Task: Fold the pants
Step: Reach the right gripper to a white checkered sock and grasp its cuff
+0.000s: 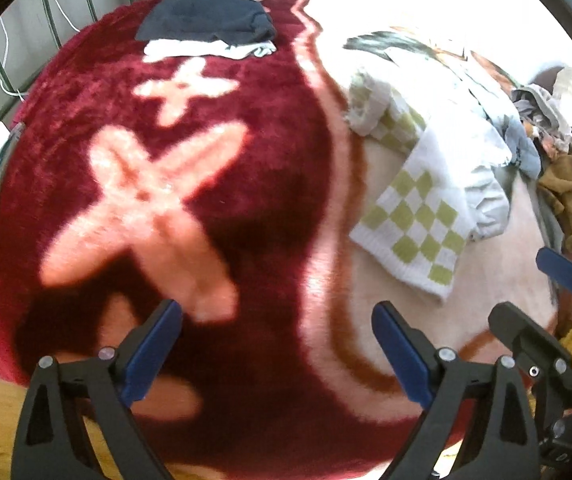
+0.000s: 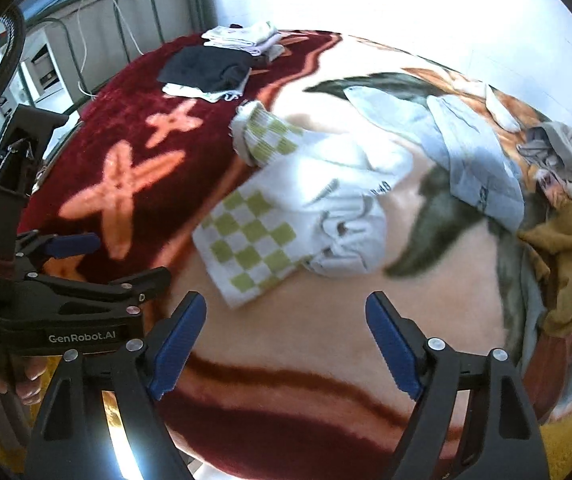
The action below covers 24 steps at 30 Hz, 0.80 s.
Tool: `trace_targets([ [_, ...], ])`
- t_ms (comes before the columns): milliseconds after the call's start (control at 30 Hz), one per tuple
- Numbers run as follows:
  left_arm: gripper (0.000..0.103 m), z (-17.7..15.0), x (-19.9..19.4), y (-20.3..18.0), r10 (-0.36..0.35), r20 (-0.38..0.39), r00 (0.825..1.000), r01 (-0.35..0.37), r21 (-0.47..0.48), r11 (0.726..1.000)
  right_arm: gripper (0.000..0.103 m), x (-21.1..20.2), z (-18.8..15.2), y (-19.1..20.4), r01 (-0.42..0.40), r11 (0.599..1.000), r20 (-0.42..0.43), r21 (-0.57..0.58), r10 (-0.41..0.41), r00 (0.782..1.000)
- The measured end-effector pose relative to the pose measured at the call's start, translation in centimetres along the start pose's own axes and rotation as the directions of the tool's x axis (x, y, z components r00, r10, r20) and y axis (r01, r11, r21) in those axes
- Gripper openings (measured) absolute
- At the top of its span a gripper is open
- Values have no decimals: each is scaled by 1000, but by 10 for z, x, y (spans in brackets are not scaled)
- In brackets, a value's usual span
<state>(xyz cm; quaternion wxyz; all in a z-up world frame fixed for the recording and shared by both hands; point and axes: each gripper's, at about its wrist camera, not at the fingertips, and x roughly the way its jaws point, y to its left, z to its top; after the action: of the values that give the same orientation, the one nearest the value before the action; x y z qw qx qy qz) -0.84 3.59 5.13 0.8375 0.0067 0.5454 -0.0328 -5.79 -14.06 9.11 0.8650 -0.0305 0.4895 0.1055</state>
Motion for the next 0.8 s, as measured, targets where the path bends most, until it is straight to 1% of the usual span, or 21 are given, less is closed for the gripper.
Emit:
trace_targets([
  [100,98,2,-3,4,25,-4,1000,-25,-1,1000,84,3,2,5,-25,1000,-16,-7,25,1000],
  [133,98,1,-2,-1,30,-5,1000,-30,-2,1000,84,6,5,9,-35,999,-19,-12,35,999],
  [233,98,-11,-1,-9,36,5,999,-36,-3,999,84,9,7,19,-48,997,-19,-53,47,999],
  [367,97,-4,8,-7,63,24,998,-63,-7,998,81,18,11,33,-26,990,-26,-137,23,999],
  [567,97,3,16,4,60,31,998,-59,-49,997,78,41,14,43,-15,980,-34,-200,9,999],
  [667,97,2,16,11,47,29,998,-44,-85,995,72,59,13,49,17,967,-45,-254,-30,999],
  [733,97,1,17,14,40,27,999,-37,-101,994,63,69,12,52,45,958,-50,-282,-61,997],
  [767,97,1,17,16,38,25,999,-35,-109,993,62,74,12,52,56,955,-55,-291,-75,996],
  [800,97,1,18,18,34,23,999,-31,-117,993,61,77,12,51,53,957,-57,-286,-72,996],
])
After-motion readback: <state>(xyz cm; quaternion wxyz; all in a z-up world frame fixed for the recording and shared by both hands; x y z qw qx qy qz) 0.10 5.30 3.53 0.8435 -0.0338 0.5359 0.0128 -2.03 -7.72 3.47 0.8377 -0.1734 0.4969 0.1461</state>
